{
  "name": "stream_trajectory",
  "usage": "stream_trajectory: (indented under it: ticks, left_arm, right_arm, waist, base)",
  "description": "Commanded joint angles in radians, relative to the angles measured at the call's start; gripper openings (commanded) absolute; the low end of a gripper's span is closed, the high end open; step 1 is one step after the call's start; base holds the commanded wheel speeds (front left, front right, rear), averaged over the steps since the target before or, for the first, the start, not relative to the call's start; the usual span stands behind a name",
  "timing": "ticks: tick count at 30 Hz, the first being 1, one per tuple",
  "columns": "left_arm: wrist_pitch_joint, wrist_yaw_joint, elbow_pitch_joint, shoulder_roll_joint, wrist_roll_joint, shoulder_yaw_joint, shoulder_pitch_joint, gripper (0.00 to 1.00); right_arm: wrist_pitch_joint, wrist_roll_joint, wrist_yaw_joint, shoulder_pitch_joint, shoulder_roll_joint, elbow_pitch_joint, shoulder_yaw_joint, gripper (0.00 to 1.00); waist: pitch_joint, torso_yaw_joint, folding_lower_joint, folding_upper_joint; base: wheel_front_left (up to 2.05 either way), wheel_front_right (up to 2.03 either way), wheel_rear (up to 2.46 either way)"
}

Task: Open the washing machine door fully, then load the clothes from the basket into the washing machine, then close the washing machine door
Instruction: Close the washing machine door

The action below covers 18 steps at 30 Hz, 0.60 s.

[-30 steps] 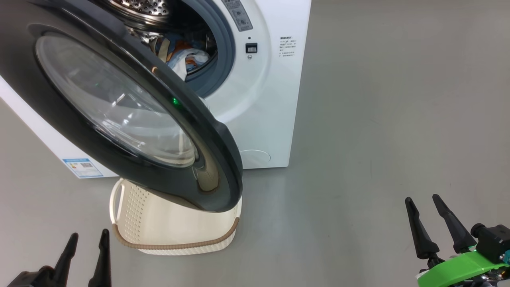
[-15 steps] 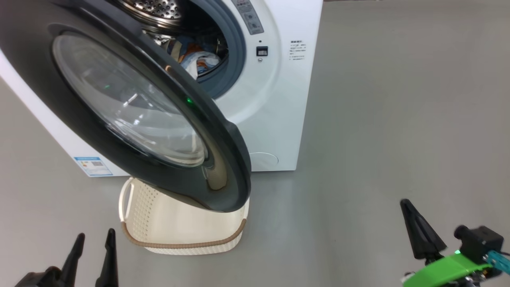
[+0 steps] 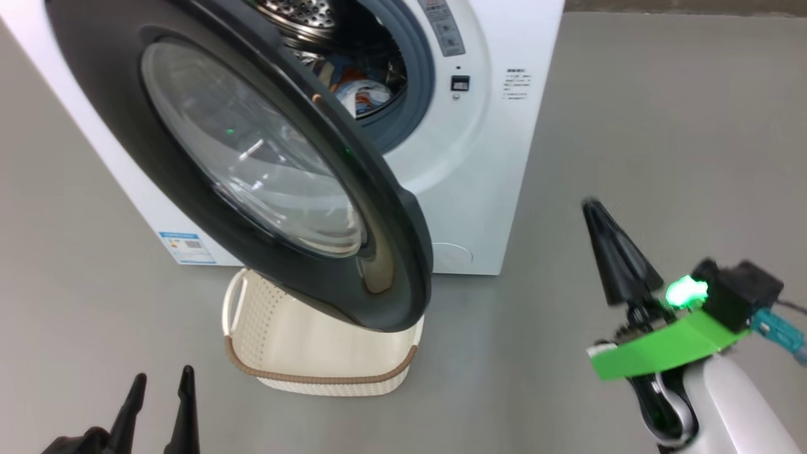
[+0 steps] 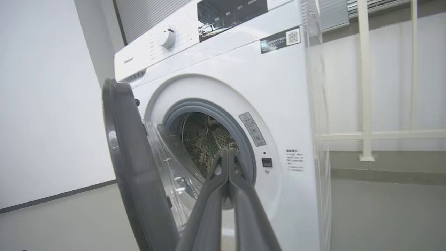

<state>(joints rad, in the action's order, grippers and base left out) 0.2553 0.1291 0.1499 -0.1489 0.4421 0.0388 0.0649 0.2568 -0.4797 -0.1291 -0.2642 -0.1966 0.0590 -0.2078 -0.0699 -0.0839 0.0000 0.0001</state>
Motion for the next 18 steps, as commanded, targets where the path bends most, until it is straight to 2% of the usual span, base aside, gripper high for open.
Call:
stream_trajectory:
  ticks: [1, 11, 18]
  left_arm:
    - [0.006, 0.002, -0.029, -0.011, -0.016, -0.035, -0.023, 1.00]
    - [0.006, 0.002, -0.042, 0.011, -0.022, -0.023, -0.030, 1.00]
    - [0.006, 0.002, -0.038, 0.028, -0.022, -0.008, -0.033, 1.00]
  right_arm:
    - [0.005, -0.009, -0.002, -0.036, 0.002, -0.040, -0.033, 0.00]
    - [0.005, -0.064, -0.002, -0.129, 0.049, -0.169, -0.214, 0.00]
    - [0.005, -0.091, -0.002, -0.140, 0.060, -0.099, -0.406, 0.00]
  waist:
    - [0.001, -0.011, 0.0000, -0.0001]
    - [0.008, -0.065, 0.0000, -0.0001]
    - [0.007, -0.102, 0.0000, -0.0001]
  base:
    - [0.00, 0.00, 0.00]
    - [0.00, 0.00, 0.00]
    - [0.00, 0.00, 0.00]
